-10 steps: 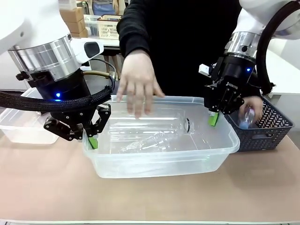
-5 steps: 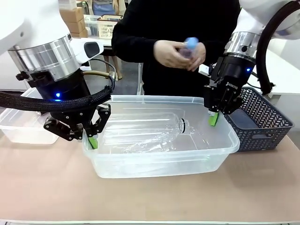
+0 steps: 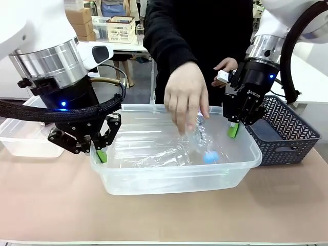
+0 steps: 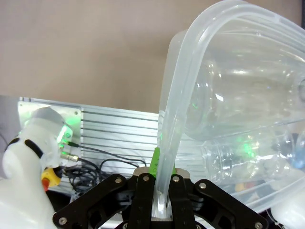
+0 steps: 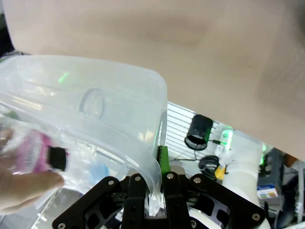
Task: Sort the waste into each basket.
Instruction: Offer the picked Organizing box to the human.
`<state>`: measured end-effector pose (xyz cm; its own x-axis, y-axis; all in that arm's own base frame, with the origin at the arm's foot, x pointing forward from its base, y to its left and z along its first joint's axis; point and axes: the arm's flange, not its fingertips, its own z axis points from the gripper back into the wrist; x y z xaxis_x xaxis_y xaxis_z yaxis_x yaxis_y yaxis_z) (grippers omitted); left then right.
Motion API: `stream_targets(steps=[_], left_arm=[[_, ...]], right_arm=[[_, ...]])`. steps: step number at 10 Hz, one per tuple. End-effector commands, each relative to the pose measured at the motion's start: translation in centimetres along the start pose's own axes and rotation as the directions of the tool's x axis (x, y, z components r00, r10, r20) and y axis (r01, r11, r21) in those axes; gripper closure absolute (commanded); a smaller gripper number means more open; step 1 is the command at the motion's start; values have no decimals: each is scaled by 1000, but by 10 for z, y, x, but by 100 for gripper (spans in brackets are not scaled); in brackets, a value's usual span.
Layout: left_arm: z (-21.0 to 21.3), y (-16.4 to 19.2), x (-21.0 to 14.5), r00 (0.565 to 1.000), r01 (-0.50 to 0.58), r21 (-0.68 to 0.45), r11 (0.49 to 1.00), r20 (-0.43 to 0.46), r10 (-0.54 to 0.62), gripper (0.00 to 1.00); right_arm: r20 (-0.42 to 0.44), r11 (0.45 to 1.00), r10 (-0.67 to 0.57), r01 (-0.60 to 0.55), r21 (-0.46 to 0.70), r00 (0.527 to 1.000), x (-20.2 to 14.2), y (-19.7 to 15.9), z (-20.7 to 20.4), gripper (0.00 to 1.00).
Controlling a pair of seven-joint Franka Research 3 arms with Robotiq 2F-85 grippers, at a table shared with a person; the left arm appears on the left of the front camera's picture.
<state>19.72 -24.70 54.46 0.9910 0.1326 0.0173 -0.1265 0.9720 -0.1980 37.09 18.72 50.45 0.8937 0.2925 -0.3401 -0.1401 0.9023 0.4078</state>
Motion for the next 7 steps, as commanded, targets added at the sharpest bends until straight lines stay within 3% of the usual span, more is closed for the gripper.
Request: stream_targets(steps=[1,7], left_arm=[[4,3,1,1000,-12,-16,1000,6,12,100],[4,3,1,1000,-12,-16,1000,6,12,100]], right_arm=[[-3,1000,2,-2,3,1000,-4,0,2,100],[-3,1000,2,-2,3,1000,-4,0,2,100]])
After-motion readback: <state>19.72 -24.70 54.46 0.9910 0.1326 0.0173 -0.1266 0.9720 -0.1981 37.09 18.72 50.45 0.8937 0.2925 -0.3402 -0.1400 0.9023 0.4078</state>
